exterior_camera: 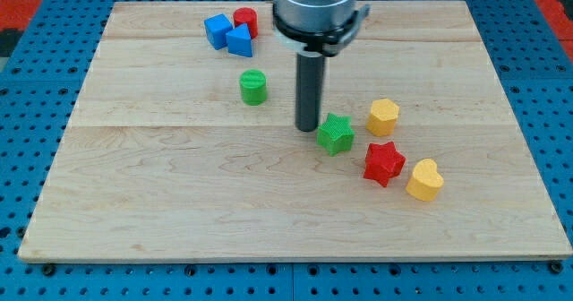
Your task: Slide the green circle diagonally to the triangle
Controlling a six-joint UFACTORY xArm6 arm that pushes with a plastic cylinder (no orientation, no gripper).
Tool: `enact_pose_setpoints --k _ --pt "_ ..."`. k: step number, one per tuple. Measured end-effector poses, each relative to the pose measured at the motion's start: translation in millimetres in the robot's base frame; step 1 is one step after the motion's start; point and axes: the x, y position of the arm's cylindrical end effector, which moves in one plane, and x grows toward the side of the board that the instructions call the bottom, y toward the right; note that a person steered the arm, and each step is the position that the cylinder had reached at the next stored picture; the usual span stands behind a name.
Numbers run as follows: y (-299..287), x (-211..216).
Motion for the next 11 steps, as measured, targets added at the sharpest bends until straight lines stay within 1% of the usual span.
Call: enact_pose_setpoints --k 1,2,3,4,5,7,8,9,10,11 --pt "31 1" --pt "20 4" --pt "-89 -9" --pt "-133 -47" --pt "-106 -62" --pt "3 -61" --pt "-26 -103" --pt "23 -120" --pt "74 -76" --pt "52 -76"
